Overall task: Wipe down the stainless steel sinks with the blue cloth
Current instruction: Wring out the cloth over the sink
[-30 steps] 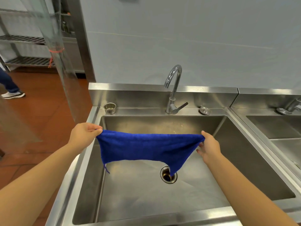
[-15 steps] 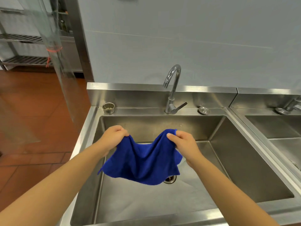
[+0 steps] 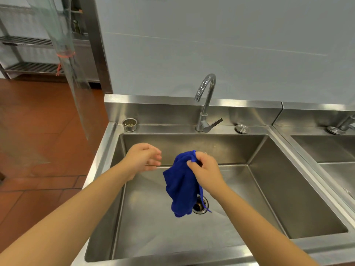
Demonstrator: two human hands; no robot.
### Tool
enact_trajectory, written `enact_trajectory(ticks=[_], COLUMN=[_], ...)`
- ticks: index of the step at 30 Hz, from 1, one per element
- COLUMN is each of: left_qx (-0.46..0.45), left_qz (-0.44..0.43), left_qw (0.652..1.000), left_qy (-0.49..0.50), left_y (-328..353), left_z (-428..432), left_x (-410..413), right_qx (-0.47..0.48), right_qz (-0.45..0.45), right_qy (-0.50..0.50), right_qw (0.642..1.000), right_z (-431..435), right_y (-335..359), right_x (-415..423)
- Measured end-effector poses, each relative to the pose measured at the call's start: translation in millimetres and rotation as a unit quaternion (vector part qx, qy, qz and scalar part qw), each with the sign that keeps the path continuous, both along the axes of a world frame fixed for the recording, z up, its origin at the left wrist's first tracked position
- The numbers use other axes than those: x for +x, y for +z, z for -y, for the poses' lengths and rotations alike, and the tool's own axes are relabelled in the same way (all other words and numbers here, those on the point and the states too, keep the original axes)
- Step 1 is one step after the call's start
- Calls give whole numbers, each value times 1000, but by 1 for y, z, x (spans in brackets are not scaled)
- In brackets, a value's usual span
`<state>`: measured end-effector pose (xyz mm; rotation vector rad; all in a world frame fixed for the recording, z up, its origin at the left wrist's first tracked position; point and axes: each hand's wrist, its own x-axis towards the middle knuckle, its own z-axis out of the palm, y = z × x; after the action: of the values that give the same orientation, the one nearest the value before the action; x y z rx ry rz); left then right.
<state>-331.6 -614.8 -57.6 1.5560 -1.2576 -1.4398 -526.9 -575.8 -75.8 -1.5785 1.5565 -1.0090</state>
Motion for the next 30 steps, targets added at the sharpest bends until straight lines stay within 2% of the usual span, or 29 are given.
enact_trajectory(ticks=[2,3,8,10,13,15,18,22,25,30], left_qx=[-2,16,122,125,113,90,66,18,1,-8], left_qz=[102,124,91,122,222,265,231,238,242,238], left_qw=[994,991,980,971,951,944,956,964,965,969], left_qy=[-25,-51,-130,-162,-184,-176,-170,-113,-100,-69], left_y=[-17,-25,-38,-38,-32,-20,2,7,1,-14], left_z=[2,0,-8,-8,-2,6,15,21,21,19], left_x=[7,7,-3,-5,1,9,14,17,17,26], right_qx=[12,13,-15,-19,-9,2,20,71,41,99], right_qz=[58,80,139,144,119,82,37,-1,6,30], right_qy=[10,18,52,69,82,31,-78,2,-74,-20], right_qw=[998,997,989,987,989,996,996,997,996,994], right_z=[-2,-4,-6,-8,-6,1,4,1,4,-2], right_y=[5,8,17,18,11,-1,-20,-24,-25,-27], right_x=[-2,-2,-2,-4,-15,-26,-36,-37,-38,-35])
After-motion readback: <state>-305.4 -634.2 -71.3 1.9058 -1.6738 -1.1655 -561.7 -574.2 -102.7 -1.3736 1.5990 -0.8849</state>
